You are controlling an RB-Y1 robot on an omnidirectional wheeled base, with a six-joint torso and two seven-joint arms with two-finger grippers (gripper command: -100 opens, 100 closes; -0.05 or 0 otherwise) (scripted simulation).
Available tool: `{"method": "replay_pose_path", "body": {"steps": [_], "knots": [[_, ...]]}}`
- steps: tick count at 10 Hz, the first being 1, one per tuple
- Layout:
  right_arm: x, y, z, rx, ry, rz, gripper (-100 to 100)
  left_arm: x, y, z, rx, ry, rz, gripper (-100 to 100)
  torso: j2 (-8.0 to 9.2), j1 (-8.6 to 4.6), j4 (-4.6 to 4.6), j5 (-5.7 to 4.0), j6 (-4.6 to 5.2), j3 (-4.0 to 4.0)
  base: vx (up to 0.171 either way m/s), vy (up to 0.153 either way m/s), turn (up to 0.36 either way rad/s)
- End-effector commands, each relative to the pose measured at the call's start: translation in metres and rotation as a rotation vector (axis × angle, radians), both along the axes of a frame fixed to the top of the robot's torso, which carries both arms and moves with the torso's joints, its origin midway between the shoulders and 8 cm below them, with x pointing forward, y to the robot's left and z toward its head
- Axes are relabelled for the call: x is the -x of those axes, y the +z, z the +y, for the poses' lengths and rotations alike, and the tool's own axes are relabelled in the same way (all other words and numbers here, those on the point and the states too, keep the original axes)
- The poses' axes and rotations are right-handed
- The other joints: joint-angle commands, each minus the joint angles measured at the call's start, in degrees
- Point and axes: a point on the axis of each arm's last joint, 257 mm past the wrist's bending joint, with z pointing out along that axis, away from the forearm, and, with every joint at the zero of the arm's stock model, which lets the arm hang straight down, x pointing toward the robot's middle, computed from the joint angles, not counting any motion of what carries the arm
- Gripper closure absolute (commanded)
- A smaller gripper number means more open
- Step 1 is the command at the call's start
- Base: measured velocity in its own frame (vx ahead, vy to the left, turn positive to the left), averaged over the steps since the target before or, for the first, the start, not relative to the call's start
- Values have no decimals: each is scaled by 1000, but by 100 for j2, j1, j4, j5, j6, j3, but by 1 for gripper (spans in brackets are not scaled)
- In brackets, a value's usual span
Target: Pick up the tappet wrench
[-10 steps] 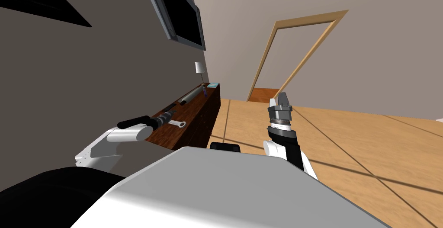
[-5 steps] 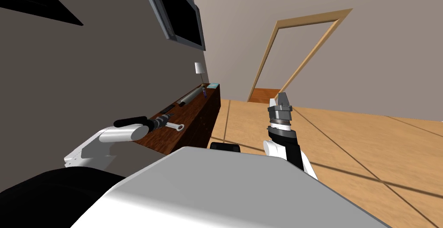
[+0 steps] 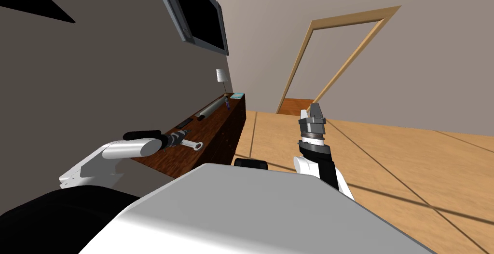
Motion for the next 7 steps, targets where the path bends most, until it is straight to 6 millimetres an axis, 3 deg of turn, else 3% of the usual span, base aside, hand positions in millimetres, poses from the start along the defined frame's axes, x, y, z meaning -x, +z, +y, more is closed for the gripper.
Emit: {"method": "replay_pose_path", "body": {"steps": [1, 3, 7], "knots": [[0, 0, 0, 0, 0, 0, 0, 14, -4, 7, 13, 24, 49, -100, 0, 0, 0, 0, 0, 0, 48, 10, 1], [0, 0, 0, 0, 0, 0, 0, 20, -9, 7, 20, 31, 78, -100, -4, 5, 0, 1, 0, -2, 53, 11, 2], [0, 0, 0, 0, 0, 0, 0, 56, -20, 15, 59, 84, 201, -100, -14, 11, -2, 2, 0, -7, 80, 20, 2]]}}
